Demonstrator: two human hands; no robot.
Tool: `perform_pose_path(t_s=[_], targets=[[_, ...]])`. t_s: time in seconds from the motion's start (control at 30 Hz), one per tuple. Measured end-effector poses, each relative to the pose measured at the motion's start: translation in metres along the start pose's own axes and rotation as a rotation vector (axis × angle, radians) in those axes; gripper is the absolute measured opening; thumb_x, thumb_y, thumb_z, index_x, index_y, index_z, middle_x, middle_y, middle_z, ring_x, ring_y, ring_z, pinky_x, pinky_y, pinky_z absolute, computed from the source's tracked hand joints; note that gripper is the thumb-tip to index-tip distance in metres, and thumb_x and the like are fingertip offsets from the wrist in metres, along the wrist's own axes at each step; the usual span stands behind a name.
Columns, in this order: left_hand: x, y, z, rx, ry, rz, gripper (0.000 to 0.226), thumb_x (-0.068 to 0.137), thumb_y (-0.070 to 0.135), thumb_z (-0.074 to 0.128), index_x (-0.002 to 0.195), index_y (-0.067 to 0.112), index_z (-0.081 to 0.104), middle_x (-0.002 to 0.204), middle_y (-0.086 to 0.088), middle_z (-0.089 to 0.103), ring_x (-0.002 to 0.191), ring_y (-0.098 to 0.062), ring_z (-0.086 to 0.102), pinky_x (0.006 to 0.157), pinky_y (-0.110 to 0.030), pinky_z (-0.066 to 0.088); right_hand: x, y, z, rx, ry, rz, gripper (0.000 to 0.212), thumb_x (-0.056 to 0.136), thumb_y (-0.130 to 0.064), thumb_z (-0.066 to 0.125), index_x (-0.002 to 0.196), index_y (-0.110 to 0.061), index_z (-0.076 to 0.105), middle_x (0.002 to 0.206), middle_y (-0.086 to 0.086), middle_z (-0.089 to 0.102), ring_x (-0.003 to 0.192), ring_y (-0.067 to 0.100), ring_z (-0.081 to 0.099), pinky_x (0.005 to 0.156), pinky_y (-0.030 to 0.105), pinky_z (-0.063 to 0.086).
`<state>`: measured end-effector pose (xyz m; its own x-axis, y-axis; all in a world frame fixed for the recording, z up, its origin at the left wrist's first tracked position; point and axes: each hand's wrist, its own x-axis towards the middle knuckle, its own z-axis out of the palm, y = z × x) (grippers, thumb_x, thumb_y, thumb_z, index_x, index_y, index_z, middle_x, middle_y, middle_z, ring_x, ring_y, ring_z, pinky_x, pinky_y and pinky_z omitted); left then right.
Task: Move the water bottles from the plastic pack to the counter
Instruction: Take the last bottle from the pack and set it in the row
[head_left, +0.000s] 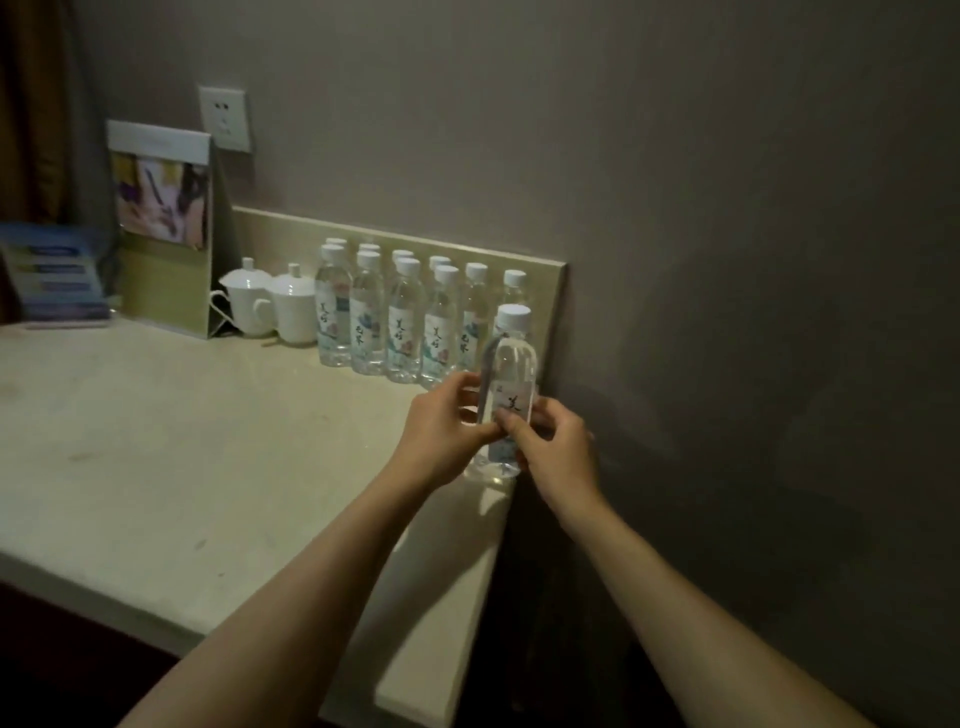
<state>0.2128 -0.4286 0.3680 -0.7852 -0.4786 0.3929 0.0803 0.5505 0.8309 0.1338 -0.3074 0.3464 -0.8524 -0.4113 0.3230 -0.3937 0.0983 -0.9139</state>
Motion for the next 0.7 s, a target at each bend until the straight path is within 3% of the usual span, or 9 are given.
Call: perform_pose_path(t_s=[0.1,0.23,0.33,0.4,0.53,0.63,0.7], targets=[[0.03,-0.019,-0.003,0.028,-0.006,-0.044,0.046,0.071,0.029,0.086,0.104,0.021,0.054,0.099,0.008,0.067,0.082,0.003,0.063,0.064,-0.012,0.05,0.024,0.012,0.022,0.02,0.042,0.022,0.021,0.081,-0.044,0.072,0.096,-0.029,0.07,0.093,-0.005,0.073,0.087,0.014,0.07,0.08,0.043,0.059],[0.064,-0.038,-0.007,0.057,-0.018,-0.03,0.046,0.073,0.028,0.085,0.108,0.014,0.058,0.106,0.002,0.071,0.091,-0.01,0.068,0.076,-0.024,0.056,0.055,0.019,0.042,0.014,0.073,0.027,0.024,0.082,-0.046,0.071,0.095,-0.027,0.07,0.091,-0.007,0.072,0.087,0.013,0.07,0.076,0.034,0.06],[0.08,-0.051,-0.005,0.052,-0.009,0.018,0.04,0.078,0.023,0.082,0.11,0.011,0.061,0.106,0.0,0.071,0.094,-0.013,0.069,0.08,-0.024,0.057,0.071,0.024,0.053,0.012,0.092,0.024,0.027,0.082,-0.046,0.07,0.097,-0.023,0.069,0.093,-0.006,0.072,0.089,0.013,0.069,0.08,0.042,0.059],[0.089,-0.057,-0.003,0.086,-0.004,0.055,0.038,0.081,0.022,0.079,0.113,0.01,0.063,0.104,0.0,0.07,0.092,-0.011,0.067,0.077,-0.018,0.056,0.078,0.026,0.059,0.007,0.112,0.027,0.03,0.083,-0.047,0.07,0.103,-0.024,0.068,0.097,-0.007,0.072,0.092,0.012,0.068,0.083,0.041,0.058],[0.107,-0.07,-0.002,0.172,0.036,0.07,0.035,0.084,0.028,0.075,0.112,0.014,0.06,0.091,0.0,0.067,0.081,-0.011,0.065,0.073,-0.028,0.058,0.094,0.027,0.068,-0.023,0.125,0.035,0.034,0.086,-0.042,0.068,0.113,-0.022,0.066,0.104,-0.004,0.071,0.098,0.012,0.067,0.087,0.04,0.058],[0.115,-0.079,0.0,0.189,-0.02,0.067,0.028,0.085,0.026,0.074,0.1,0.02,0.051,0.08,0.004,0.062,0.071,-0.008,0.062,0.063,-0.021,0.053,0.097,0.032,0.072,-0.047,0.134,0.108,0.042,0.089,-0.039,0.064,0.127,-0.02,0.059,0.119,0.003,0.066,0.107,0.02,0.065,0.09,0.043,0.056],[0.12,-0.086,0.001,0.192,-0.053,0.075,0.027,0.085,0.022,0.074,0.094,0.023,0.048,0.076,0.006,0.059,0.068,-0.004,0.059,0.056,-0.015,0.045,0.097,0.033,0.076,-0.095,0.144,0.13,0.039,0.091,-0.039,0.062,0.125,-0.02,0.06,0.117,0.004,0.066,0.105,0.02,0.065,0.089,0.044,0.056]])
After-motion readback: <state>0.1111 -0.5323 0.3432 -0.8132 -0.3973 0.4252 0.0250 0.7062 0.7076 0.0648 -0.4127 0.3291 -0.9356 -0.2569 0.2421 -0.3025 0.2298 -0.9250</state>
